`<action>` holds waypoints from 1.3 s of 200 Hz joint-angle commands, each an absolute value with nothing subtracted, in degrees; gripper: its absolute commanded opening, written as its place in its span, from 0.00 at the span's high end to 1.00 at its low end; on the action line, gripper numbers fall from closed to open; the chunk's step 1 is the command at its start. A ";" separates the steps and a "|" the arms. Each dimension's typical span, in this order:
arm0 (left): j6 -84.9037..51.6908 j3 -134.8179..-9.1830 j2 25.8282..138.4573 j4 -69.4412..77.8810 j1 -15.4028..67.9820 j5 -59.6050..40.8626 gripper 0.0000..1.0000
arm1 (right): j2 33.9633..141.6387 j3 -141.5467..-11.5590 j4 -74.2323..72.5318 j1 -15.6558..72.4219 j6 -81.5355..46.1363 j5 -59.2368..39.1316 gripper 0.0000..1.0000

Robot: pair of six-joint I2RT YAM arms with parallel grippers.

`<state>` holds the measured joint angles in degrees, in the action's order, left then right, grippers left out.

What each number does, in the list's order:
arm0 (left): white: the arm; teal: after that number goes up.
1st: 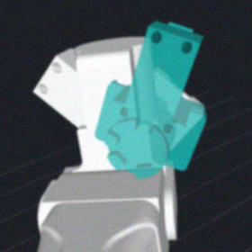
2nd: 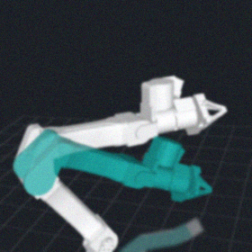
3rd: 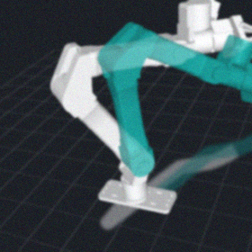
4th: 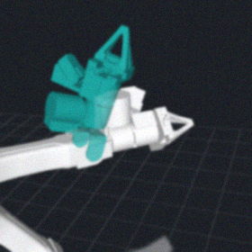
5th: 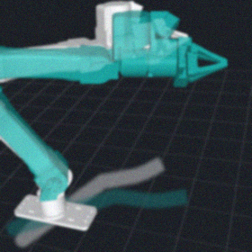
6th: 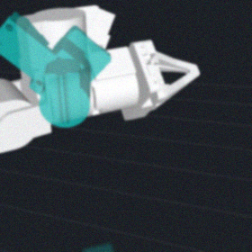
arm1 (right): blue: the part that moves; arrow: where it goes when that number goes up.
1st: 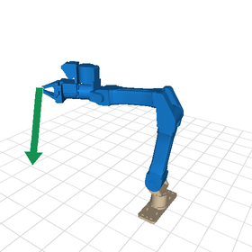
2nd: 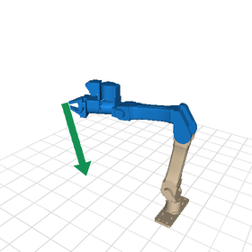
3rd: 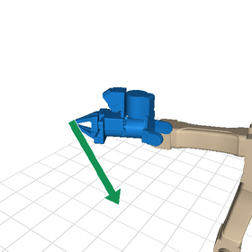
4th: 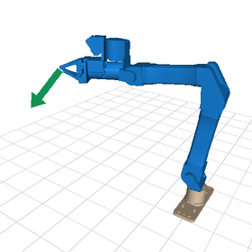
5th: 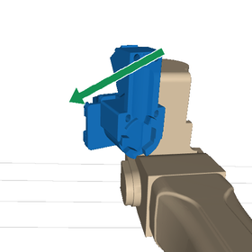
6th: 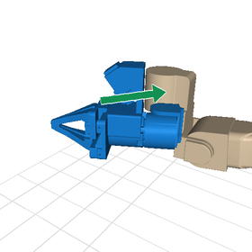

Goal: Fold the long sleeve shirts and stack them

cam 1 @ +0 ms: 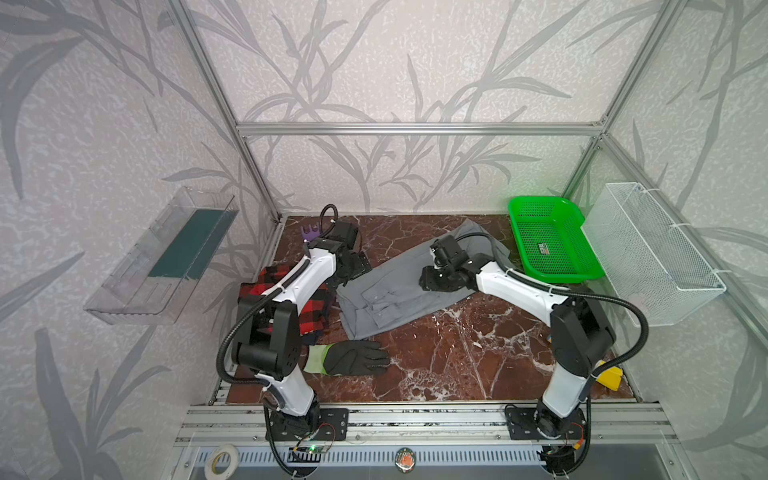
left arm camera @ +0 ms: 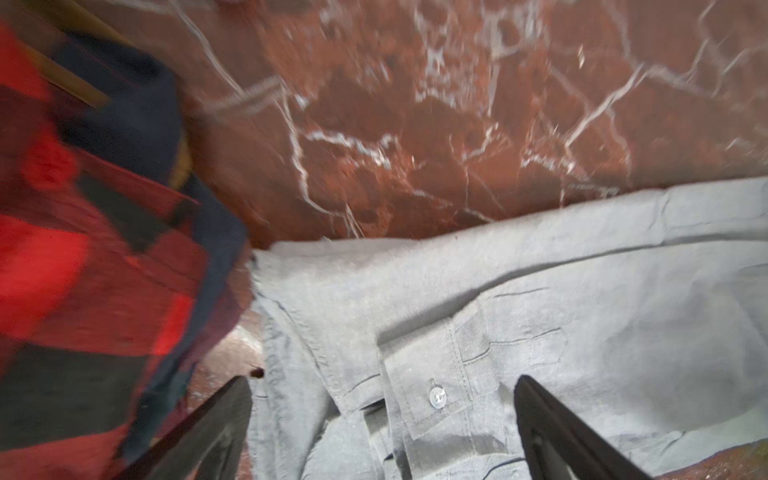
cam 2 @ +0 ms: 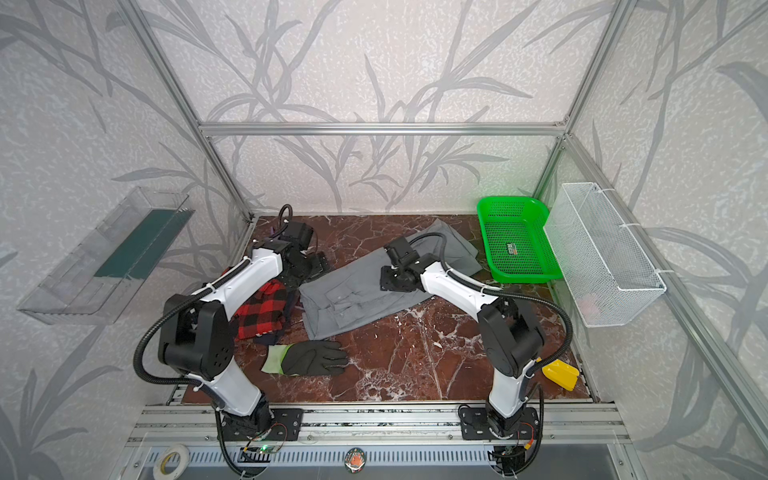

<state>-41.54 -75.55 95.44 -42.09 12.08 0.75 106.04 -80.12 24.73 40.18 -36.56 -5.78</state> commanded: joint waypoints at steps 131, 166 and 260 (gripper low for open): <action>-37.99 -69.26 89.65 -36.83 9.76 0.84 0.02 | 118.73 -76.78 19.73 42.92 -44.12 -3.26 0.62; -37.75 -69.18 89.90 -36.16 9.65 -1.34 0.03 | 112.82 -68.17 18.91 37.49 -41.72 -3.50 0.63; -39.90 -66.90 90.01 -34.46 9.84 -8.43 0.03 | 103.76 -63.67 31.63 32.68 -30.87 0.04 0.63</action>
